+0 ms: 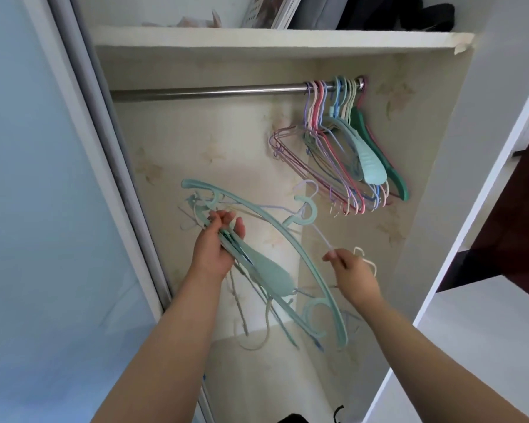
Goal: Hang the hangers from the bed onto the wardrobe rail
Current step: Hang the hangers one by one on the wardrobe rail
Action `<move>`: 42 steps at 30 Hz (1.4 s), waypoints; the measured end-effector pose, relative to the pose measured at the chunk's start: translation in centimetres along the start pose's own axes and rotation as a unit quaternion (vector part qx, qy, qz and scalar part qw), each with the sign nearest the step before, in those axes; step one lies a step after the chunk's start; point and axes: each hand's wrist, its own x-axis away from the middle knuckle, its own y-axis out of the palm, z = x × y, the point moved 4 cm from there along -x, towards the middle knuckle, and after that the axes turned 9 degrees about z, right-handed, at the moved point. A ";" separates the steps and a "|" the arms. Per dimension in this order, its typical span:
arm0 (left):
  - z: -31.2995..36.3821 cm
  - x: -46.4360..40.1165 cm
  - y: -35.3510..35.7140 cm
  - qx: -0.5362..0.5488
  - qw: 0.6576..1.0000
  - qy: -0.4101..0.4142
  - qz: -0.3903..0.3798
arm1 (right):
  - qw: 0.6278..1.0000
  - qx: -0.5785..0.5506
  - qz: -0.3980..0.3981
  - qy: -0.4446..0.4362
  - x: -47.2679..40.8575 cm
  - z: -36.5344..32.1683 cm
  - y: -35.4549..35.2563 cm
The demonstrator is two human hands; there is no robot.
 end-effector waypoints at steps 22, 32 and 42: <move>0.3 1.6 2.0 -0.096 0.990 -0.034 -0.095 | 0.843 -0.353 -0.309 0.264 -0.5 1.8 1.8; 0.1 4.1 2.1 -0.203 0.931 -0.092 -0.288 | 0.843 -0.374 -0.278 0.270 0.0 1.8 5.4; 1.2 6.8 2.1 -0.164 0.895 -0.141 -0.389 | 0.995 0.034 -0.056 0.080 -0.9 3.4 6.6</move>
